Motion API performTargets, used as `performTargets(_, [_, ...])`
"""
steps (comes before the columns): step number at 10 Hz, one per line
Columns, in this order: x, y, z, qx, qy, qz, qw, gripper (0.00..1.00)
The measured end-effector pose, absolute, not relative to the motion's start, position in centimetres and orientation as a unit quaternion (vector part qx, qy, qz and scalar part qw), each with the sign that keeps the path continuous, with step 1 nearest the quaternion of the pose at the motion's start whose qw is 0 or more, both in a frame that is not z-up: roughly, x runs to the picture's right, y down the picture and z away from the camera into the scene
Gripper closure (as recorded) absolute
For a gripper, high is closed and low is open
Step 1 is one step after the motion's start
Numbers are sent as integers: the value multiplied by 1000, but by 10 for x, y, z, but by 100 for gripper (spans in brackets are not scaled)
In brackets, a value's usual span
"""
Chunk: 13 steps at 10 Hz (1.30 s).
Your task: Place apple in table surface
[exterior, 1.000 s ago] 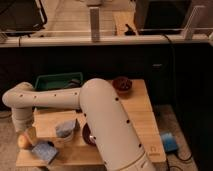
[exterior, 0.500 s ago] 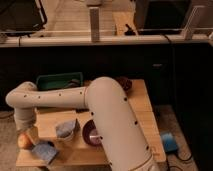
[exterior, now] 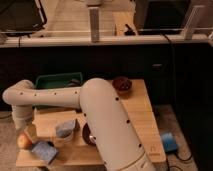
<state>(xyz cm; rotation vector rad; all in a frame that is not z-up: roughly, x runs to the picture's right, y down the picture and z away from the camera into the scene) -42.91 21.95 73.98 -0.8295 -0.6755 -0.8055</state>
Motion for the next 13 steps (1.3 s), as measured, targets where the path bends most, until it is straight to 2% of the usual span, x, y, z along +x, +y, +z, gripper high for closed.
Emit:
performTargets(5, [-439, 222, 728, -404, -331, -389, 759, 21])
performTargets(7, [-437, 225, 725, -418, -335, -386, 751, 36])
performTargets(13, [-426, 239, 726, -446, -342, -366, 742, 97])
